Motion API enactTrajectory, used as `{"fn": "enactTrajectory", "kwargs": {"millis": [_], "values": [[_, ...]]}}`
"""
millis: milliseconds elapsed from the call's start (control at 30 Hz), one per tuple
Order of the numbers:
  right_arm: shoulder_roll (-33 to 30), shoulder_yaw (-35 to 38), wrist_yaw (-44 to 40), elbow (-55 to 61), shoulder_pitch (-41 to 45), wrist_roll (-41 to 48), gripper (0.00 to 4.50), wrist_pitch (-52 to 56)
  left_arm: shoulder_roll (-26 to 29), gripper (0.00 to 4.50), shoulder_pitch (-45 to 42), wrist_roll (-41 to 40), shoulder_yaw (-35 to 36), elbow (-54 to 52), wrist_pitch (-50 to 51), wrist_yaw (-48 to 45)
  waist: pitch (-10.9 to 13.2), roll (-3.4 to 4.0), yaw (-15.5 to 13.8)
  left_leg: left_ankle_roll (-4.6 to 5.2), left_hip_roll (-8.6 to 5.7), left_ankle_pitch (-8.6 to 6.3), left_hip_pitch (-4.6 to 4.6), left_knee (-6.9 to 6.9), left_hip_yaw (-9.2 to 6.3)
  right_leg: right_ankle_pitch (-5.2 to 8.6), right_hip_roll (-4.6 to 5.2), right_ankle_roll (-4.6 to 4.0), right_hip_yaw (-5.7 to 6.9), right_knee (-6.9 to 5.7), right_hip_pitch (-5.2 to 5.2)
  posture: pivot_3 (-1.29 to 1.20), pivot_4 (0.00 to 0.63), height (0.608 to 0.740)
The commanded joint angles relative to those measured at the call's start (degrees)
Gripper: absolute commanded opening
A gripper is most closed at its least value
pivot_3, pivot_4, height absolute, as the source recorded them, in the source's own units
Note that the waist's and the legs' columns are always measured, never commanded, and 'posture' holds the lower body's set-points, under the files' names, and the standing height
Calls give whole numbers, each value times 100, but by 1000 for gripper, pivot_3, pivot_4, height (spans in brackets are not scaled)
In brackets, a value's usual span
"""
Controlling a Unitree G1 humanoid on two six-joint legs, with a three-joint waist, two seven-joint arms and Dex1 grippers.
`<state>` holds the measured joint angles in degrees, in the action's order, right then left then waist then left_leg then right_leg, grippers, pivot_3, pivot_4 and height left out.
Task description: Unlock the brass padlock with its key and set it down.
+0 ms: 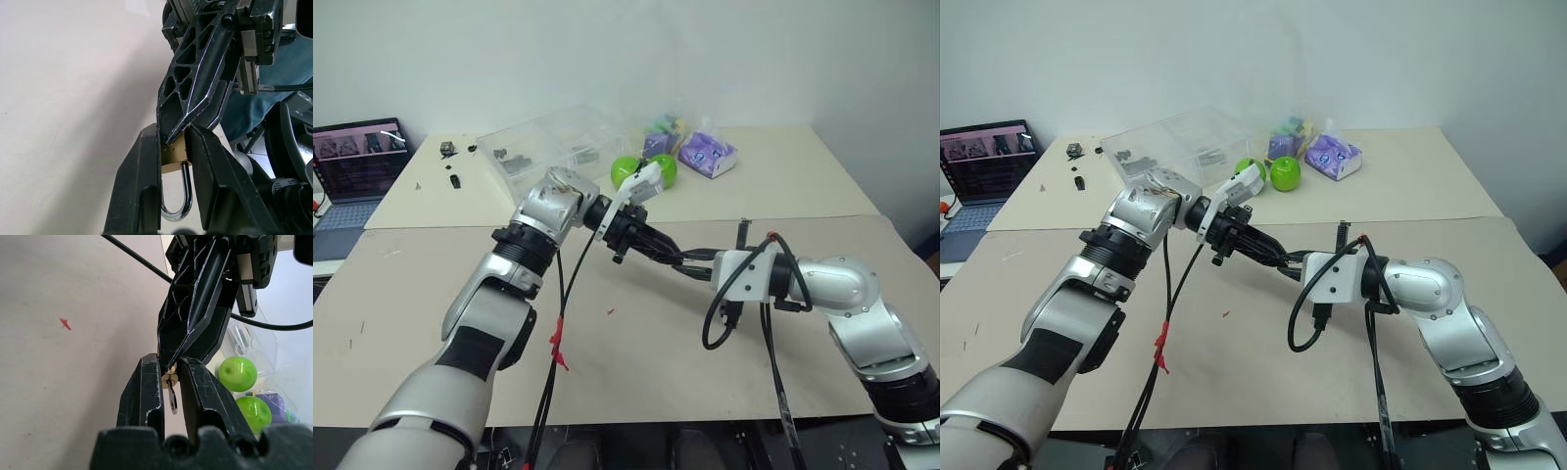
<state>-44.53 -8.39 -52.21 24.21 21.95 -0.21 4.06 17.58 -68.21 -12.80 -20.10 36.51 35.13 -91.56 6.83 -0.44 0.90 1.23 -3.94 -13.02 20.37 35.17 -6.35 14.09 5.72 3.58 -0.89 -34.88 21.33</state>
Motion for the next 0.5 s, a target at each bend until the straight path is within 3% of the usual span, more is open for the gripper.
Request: {"fn": "enactTrajectory", "kwargs": {"millis": [33,100,200,300,500], "values": [[29,194,149,101,169,-21,118,-51,-42,1143,-119,-45,65,-92,48,-65,0,0,-1,0,0,0,0,0,0,0,0,0,0,0,0,0,150,740],[37,199,146,102,182,-21,118,-34,-34,1600,-122,-97,71,-122,114,-84,0,0,0,0,0,0,0,0,0,0,0,0,0,0,0,0,150,740],[40,208,141,94,188,-24,118,-29,-33,2803,-128,-124,87,-157,159,-93,0,0,0,0,0,0,0,0,0,0,0,0,0,0,0,0,150,740],[35,204,145,81,192,-29,118,-30,-29,3696,-149,-153,91,-148,182,-88,0,0,-1,0,0,0,0,1,0,0,0,0,0,-1,0,0,150,740],[31,186,139,43,169,-49,118,-36,28,3696,-187,-165,191,-184,181,-91,0,0,3,0,1,0,0,0,0,0,-1,0,0,-1,0,0,150,740]]}}
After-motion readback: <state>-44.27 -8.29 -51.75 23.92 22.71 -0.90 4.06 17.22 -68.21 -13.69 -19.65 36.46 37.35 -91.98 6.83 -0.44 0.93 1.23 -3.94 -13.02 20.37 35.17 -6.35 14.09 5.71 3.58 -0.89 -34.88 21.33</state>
